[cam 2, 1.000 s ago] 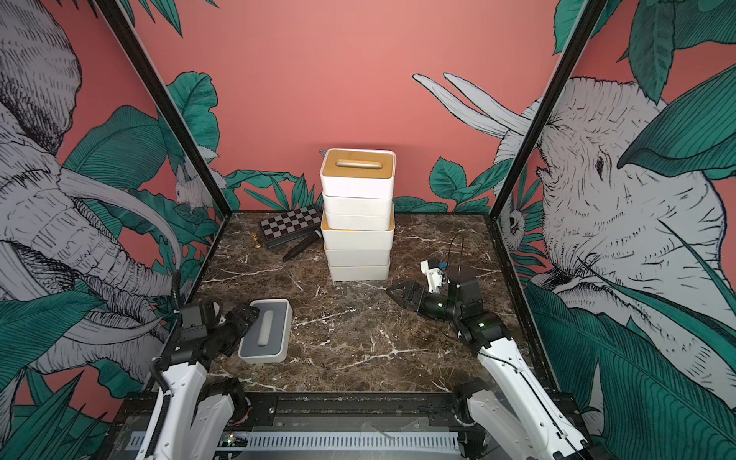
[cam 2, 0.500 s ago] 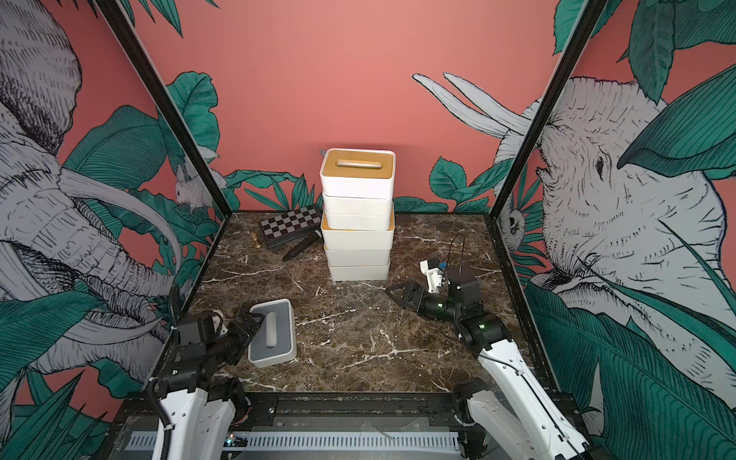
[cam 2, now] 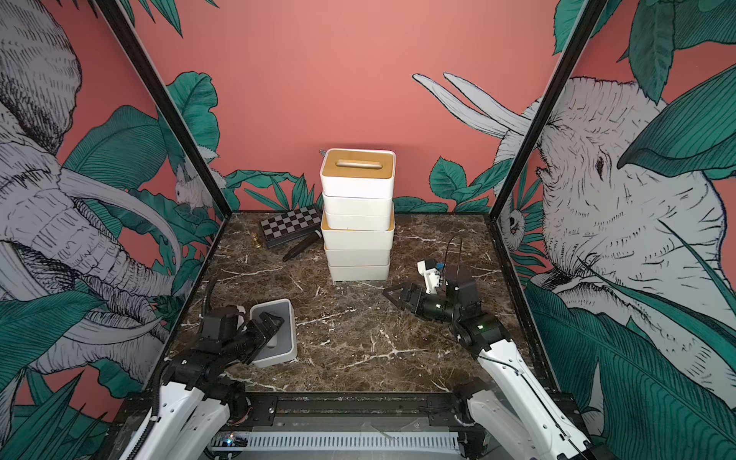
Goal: Stack the tissue boxes
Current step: Pick up the tissue box from the center of the board.
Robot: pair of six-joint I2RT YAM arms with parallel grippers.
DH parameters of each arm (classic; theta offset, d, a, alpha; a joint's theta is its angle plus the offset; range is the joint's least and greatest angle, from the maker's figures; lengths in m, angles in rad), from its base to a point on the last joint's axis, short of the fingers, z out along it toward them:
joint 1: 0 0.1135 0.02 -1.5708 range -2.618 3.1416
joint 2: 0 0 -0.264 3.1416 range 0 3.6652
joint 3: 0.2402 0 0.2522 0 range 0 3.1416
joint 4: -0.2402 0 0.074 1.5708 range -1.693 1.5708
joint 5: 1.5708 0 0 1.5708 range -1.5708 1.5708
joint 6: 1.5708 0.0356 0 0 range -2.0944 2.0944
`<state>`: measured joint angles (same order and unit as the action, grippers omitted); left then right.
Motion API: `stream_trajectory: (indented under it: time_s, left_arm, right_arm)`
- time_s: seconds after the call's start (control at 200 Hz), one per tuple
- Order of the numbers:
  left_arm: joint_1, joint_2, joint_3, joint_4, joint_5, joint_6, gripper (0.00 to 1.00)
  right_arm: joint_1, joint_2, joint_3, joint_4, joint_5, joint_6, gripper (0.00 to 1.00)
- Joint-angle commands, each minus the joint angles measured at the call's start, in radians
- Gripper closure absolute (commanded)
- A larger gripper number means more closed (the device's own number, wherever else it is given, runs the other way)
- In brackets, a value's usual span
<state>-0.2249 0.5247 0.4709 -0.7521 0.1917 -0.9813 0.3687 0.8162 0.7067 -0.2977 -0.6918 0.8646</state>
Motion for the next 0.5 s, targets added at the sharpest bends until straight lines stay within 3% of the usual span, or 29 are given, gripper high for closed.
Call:
stream_trajectory:
  time_s: [0.0,0.16,0.495]
  left_arm:
    - [-0.006,0.058,0.134,-0.155,-0.195,0.075,0.01]
    - [-0.002,0.117,0.215,-0.290,-0.333,0.132,0.00]
    - [0.040,0.117,0.128,-0.201,-0.214,0.182,0.01]
  right_arm:
    - [0.008,-0.021,-0.009,0.010,0.011,0.002,0.01]
    - [0.010,-0.035,-0.015,-0.002,0.014,0.000,0.01]
    - [0.041,-0.035,-0.030,-0.005,0.027,-0.006,0.01]
